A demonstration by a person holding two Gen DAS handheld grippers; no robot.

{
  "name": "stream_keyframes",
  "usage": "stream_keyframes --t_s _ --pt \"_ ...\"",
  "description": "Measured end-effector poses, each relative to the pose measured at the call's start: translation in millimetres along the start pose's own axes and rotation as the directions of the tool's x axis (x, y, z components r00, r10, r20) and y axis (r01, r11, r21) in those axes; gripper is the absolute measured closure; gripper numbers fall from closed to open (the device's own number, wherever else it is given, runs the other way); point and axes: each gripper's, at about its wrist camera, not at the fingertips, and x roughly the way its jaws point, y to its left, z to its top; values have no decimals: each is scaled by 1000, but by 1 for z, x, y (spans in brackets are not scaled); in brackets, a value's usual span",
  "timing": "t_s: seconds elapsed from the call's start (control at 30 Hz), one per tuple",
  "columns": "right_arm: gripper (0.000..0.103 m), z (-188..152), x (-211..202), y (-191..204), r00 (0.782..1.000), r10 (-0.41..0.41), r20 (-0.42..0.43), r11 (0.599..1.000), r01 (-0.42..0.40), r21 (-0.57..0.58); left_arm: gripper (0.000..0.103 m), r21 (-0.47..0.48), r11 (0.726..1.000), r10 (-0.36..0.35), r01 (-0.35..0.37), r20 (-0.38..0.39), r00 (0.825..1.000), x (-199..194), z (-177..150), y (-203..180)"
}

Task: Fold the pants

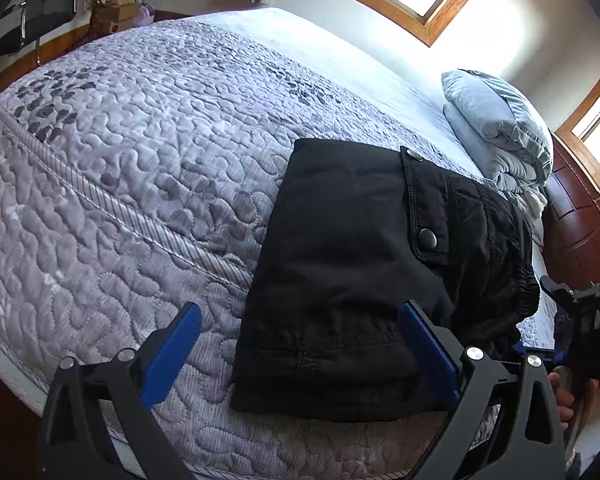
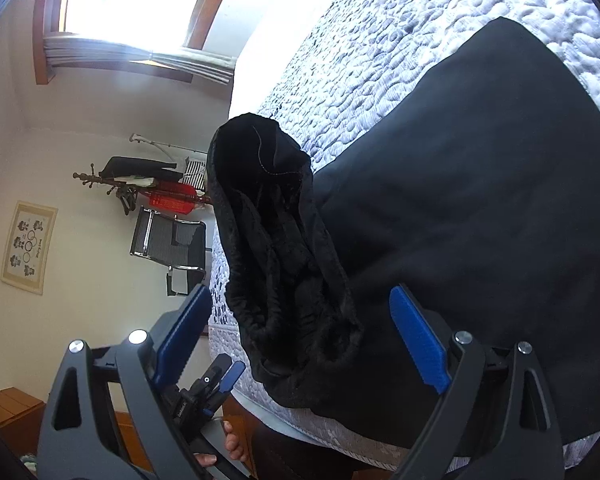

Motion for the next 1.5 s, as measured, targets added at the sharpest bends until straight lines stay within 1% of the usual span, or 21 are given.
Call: stream_keyframes --t_s 0.3,0.43,0.47,0.5,0.53,0.57,0.63,0.73,0.8,0.9,0.97,1.13,1.3,1.5 --pt "12 7 20 2 1000 -14 -28 1000 13 -11 4 -20 1000 -7 6 -22 1000 0 -3 2" --pt "12 10 28 7 999 -39 -32 999 38 -36 4 -40 999 -13 12 -33 999 0 -4 4" --pt "17 10 30 9 999 -36 -39 998 34 -44 4 -41 999 -12 11 -34 999 0 -5 4" --pt "27 9 32 10 998 -32 -49 998 30 -47 4 -41 999 -11 10 -33 999 0 -5 4" --pt "30 9 36 10 998 -34 -60 999 31 -45 4 -40 999 -12 10 -33 999 -1 -6 4" --pt "38 9 38 9 997 -42 -63 998 39 -40 4 -40 999 -12 10 -35 999 -1 -6 4" --pt "41 8 39 6 997 -40 -60 999 38 -31 4 -43 999 -13 12 -37 999 -2 -8 4" --pt "52 7 38 4 998 -31 -61 999 30 -22 4 -57 998 -14 11 -43 999 -2 -10 5" --pt "65 7 37 3 998 -29 -62 999 28 -21 4 -68 998 -14 10 -55 998 0 -12 6" --pt "74 6 34 4 998 -19 -61 1000 17 -21 4 -77 997 -19 14 -66 998 3 -15 6" --pt "78 5 32 6 998 -16 -58 999 14 -32 4 -74 997 -22 17 -72 997 3 -16 4" --pt "80 1 27 17 999 -23 -49 998 20 -66 4 -71 997 -25 19 -80 996 3 -18 3" --pt "81 1 19 25 999 -6 -51 998 3 -67 4 -82 996 -25 19 -70 997 -1 -17 6" --pt "81 -1 3 51 999 17 -48 993 -22 -117 4 -95 995 -29 23 -56 998 -8 -16 9"
